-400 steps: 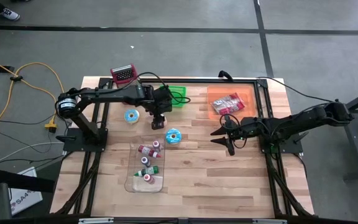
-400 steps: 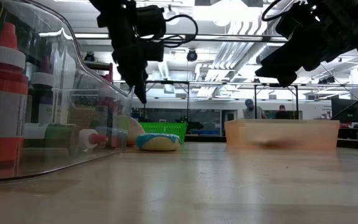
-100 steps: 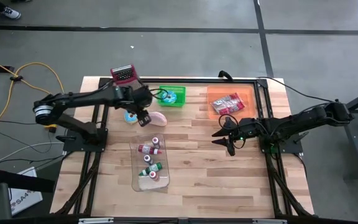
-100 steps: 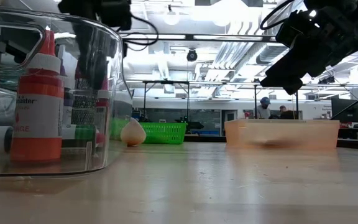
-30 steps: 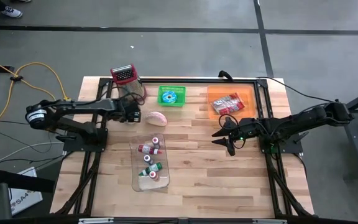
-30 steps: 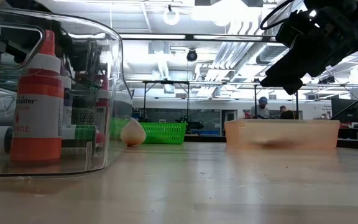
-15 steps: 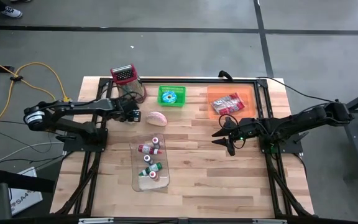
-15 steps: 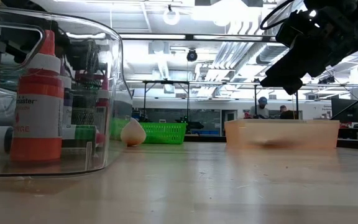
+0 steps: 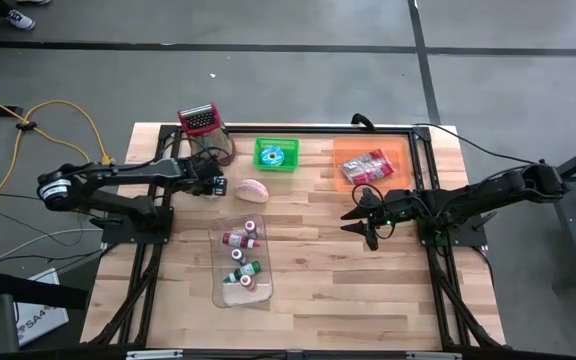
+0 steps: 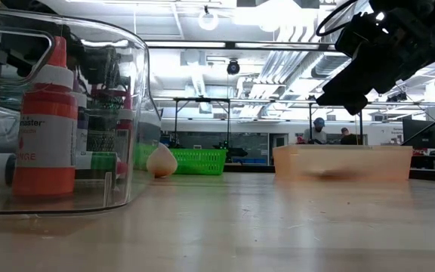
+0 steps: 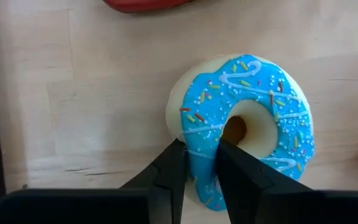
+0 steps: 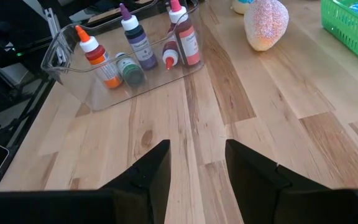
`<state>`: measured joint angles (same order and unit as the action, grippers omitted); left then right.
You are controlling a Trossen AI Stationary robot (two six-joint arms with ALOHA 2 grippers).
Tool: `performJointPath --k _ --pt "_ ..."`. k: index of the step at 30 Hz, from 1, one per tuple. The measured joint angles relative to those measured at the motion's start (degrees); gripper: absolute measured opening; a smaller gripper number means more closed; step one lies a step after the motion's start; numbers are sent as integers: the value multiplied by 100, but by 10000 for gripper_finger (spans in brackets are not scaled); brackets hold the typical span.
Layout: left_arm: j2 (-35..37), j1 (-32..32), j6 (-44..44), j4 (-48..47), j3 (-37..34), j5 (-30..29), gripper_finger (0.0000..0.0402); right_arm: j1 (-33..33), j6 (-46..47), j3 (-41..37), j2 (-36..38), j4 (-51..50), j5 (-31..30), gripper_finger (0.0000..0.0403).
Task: Pick & Place Food Item
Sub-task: Put the blue donut into the green basket
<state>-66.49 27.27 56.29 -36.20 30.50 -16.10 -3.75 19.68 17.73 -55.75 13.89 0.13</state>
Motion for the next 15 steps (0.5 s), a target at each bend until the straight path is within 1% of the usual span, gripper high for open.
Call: performJointPath --k 4,9,15 --pt "294 0 0 -87 0 64 78 0 0 -1 0 0 1 142" --pt "935 0 -65 -338 0 130 77 -2 0 -2 0 0 1 142" --pt "1590 0 -376 -383 68 502 77 0 0 -2 0 0 -1 142"
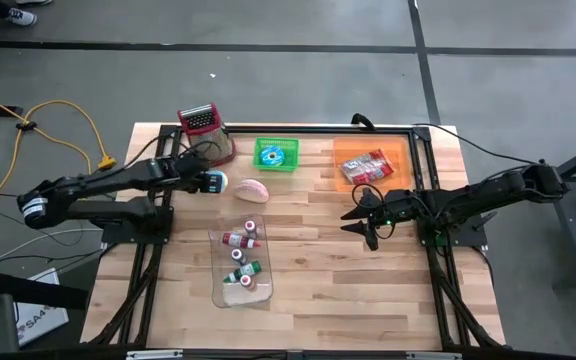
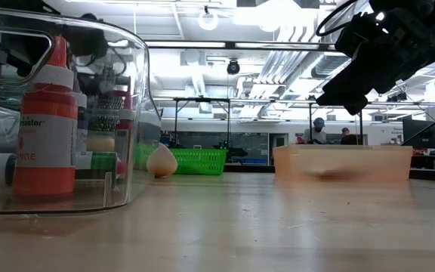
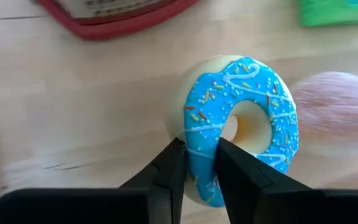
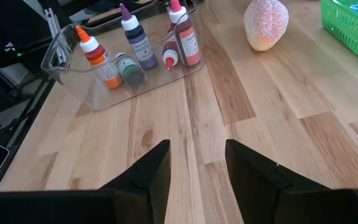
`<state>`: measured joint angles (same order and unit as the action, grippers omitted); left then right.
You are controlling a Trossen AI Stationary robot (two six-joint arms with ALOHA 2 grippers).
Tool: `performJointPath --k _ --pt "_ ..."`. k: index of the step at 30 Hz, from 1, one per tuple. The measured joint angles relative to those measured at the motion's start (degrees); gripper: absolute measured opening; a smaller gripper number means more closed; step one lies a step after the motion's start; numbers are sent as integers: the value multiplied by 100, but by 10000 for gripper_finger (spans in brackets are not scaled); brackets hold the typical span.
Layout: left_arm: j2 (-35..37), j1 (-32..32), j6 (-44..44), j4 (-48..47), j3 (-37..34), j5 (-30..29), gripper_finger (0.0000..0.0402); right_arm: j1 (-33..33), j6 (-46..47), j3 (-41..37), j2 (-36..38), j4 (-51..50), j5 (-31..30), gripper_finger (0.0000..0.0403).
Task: Pick & Place Food Item
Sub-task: Put the blue donut into the green basket
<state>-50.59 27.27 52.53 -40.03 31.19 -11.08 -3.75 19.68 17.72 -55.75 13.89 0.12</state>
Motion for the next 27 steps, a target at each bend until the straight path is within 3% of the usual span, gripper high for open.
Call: performJointPath --k 12,19,27 --pt "-361 -535 -588 -199 1112 6 77 -2 0 0 2 0 2 142" --pt "-1336 -796 -1061 -383 2230 -131 77 0 0 0 0 0 2 142" --pt "-2764 -545 -1918 -240 3399 29 77 0 0 0 0 0 0 142"
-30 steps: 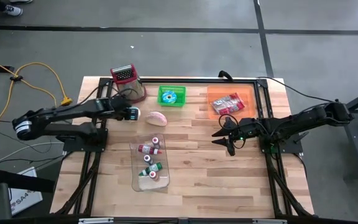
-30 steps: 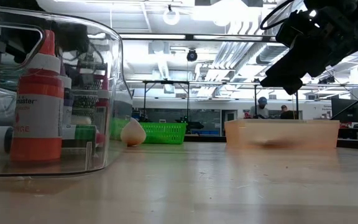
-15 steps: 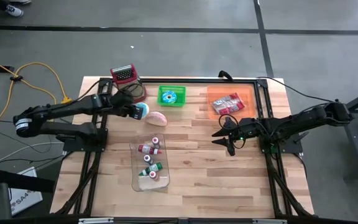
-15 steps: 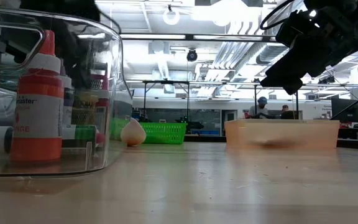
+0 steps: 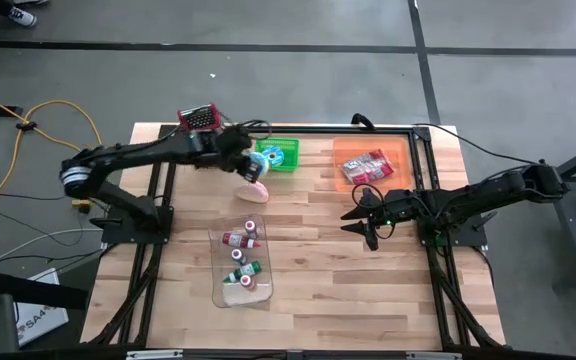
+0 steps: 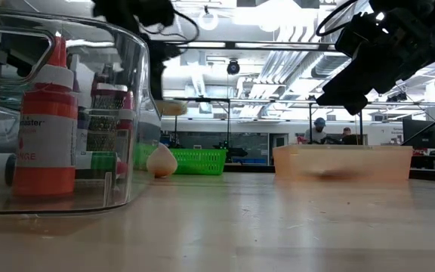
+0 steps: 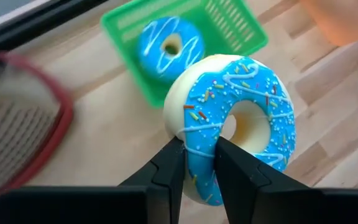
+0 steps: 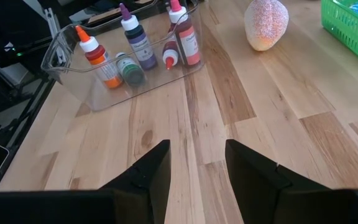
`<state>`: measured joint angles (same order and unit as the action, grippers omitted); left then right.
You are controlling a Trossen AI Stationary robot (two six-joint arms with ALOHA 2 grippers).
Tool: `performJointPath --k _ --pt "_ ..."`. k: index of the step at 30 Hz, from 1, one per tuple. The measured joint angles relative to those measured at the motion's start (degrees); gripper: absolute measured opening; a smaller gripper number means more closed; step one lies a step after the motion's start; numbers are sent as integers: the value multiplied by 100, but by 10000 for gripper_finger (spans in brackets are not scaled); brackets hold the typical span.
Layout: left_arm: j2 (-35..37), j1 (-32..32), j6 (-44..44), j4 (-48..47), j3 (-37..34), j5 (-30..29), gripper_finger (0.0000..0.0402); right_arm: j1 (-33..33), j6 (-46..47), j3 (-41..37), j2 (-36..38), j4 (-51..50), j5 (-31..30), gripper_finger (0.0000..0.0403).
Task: Pick & Place Food Item
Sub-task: Put the blue donut into the green basket
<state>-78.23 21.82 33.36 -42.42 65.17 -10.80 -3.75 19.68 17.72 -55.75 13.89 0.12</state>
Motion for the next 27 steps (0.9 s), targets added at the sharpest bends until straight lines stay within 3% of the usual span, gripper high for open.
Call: performJointPath --k 8,14,27 --pt "-1035 524 -763 372 665 488 77 -2 0 0 0 0 1 142" --pt "-1443 995 -1088 845 701 932 78 -1 0 0 2 0 0 142" --pt "-1744 1139 -1099 1223 840 838 78 -2 0 0 0 0 2 142"
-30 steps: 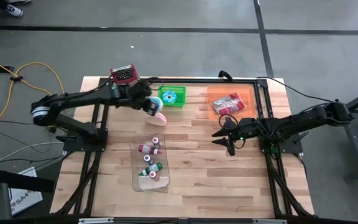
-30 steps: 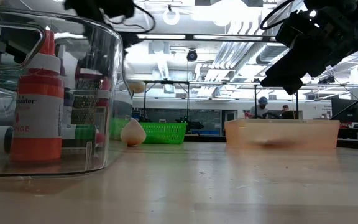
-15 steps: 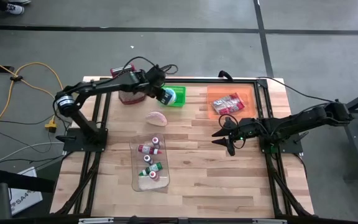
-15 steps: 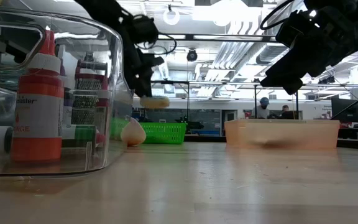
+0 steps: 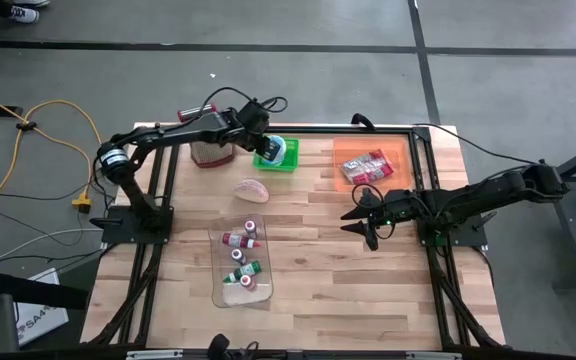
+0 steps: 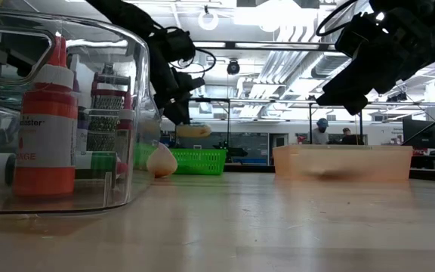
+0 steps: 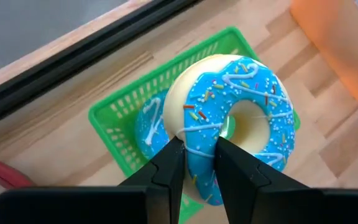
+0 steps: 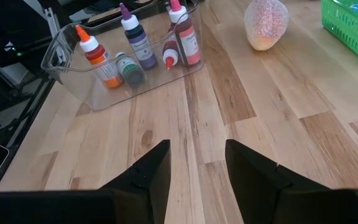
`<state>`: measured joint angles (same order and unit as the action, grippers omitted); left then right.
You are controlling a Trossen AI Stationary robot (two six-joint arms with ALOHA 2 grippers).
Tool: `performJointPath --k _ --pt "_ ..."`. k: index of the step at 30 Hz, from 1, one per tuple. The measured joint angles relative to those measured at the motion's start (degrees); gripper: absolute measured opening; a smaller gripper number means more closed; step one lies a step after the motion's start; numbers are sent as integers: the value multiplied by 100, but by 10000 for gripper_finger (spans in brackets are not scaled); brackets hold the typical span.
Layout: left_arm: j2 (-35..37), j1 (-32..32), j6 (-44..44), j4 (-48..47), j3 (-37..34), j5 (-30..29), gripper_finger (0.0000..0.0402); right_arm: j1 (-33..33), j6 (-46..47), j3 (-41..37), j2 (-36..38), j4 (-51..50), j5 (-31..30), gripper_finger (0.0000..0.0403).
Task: Pick & Place Food Item
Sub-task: Put the blue donut into the green basket
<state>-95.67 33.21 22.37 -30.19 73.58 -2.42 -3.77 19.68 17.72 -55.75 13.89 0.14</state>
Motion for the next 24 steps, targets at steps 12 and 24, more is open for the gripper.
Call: performJointPath --k 12,24 --pt "-378 140 -28 66 33 52 78 0 0 0 0 0 0 142" --pt "-620 280 -138 105 29 125 78 2 0 0 2 0 -2 142"
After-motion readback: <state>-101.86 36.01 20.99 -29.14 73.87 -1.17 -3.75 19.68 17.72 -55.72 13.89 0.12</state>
